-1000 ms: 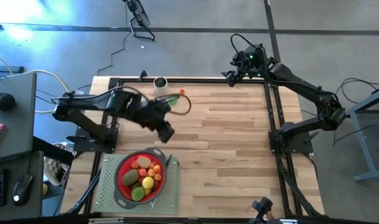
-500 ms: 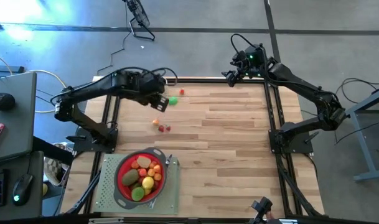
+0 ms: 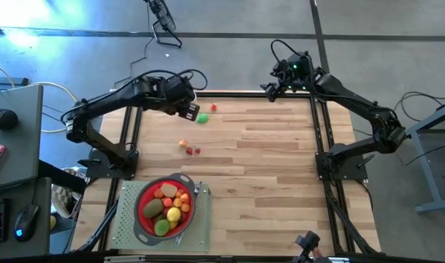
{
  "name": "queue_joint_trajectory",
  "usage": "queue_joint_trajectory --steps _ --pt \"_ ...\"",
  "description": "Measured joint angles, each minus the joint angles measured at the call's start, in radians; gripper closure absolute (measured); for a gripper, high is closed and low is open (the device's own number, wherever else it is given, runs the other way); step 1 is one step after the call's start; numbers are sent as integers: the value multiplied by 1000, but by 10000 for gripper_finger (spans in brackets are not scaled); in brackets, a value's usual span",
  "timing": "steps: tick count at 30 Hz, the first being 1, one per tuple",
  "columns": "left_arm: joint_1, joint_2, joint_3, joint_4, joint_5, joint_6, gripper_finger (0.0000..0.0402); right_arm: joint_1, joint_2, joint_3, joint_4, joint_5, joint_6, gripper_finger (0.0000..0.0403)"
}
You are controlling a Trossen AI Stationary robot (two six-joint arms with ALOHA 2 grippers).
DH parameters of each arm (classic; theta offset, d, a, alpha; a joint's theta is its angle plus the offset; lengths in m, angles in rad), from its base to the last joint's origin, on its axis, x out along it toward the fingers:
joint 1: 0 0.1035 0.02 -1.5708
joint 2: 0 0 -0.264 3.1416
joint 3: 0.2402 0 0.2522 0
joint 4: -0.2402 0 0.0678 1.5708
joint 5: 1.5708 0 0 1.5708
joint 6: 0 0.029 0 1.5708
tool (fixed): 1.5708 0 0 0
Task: Pick & Place Fruit
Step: Put the pear into the red strainer bowl on the shelf
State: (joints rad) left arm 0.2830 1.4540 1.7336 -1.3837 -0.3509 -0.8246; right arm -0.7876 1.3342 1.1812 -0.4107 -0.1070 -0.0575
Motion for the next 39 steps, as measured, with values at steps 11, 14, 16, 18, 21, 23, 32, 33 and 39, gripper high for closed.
queue_joint_trajectory --steps 11,14,16,18,21,23,32,33,39 --pt "68 28 -103 -30 127 -182 248 0 0 0 47 0 -26 62" --pt "80 29 -185 -28 194 -256 248 0 0 0 45 0 -26 62" --pt "80 28 -239 -22 215 -284 248 0 0 0 46 0 -26 62" --pt "79 29 -283 -10 217 -292 248 0 0 0 49 0 -26 62" --pt "77 28 -342 48 219 -306 248 0 0 0 51 0 -26 62" --pt "77 28 -375 93 226 -307 248 0 0 0 50 0 -26 62" --pt "77 28 -535 292 238 -336 248 0 0 0 48 0 -26 62" --pt "77 28 -553 305 240 -344 248 0 0 0 48 0 -26 62" --pt "77 28 -665 353 242 -395 248 0 0 0 48 0 -26 62"
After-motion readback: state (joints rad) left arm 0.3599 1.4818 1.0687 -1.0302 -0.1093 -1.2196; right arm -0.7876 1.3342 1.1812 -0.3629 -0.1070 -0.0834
